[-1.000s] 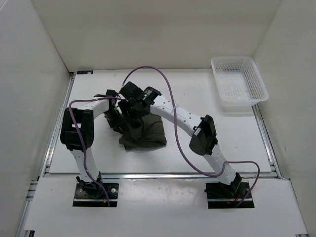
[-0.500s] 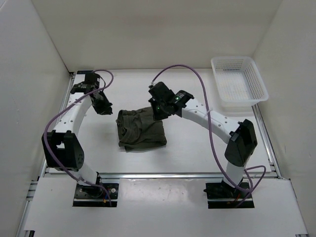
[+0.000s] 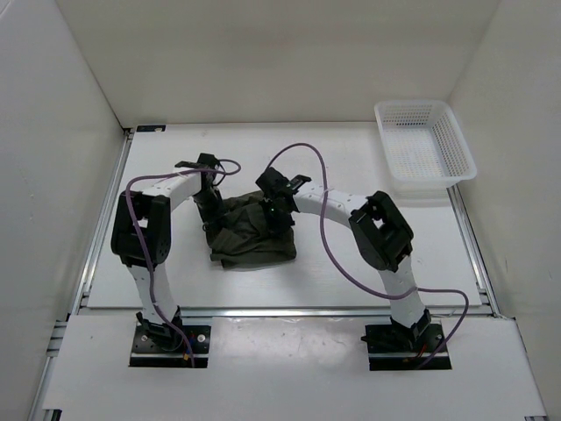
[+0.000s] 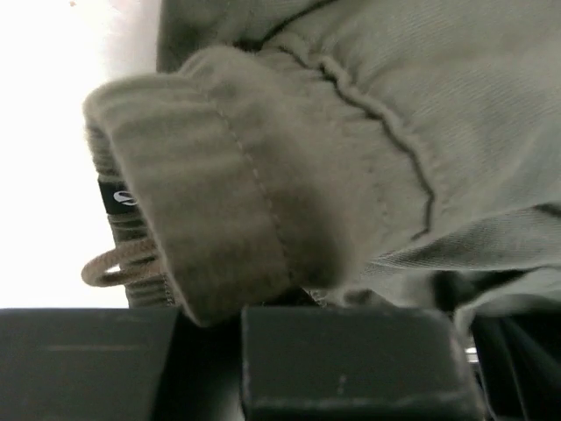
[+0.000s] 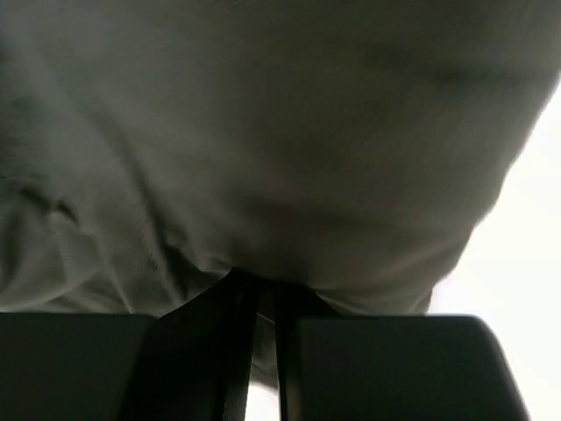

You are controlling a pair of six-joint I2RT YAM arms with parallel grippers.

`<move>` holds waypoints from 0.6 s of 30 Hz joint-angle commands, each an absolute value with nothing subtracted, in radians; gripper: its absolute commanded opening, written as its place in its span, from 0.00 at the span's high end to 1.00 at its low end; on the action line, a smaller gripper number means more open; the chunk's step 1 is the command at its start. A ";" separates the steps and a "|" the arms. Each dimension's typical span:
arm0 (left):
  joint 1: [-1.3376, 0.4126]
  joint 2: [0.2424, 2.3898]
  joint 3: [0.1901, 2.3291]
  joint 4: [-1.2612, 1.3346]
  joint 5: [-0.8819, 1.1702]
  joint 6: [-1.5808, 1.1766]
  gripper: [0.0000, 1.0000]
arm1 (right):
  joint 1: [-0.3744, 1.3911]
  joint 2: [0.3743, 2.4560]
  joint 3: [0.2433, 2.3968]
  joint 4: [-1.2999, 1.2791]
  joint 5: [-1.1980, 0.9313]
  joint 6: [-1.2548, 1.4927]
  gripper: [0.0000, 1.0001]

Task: Fold and stack the shorts
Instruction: Fold the shorts

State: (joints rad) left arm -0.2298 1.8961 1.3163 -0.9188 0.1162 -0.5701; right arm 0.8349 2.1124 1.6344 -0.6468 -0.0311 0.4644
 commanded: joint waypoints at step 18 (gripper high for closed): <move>-0.152 1.579 1.712 -1.160 0.112 -0.394 0.30 | 0.685 1.352 1.396 -0.785 0.471 0.486 0.00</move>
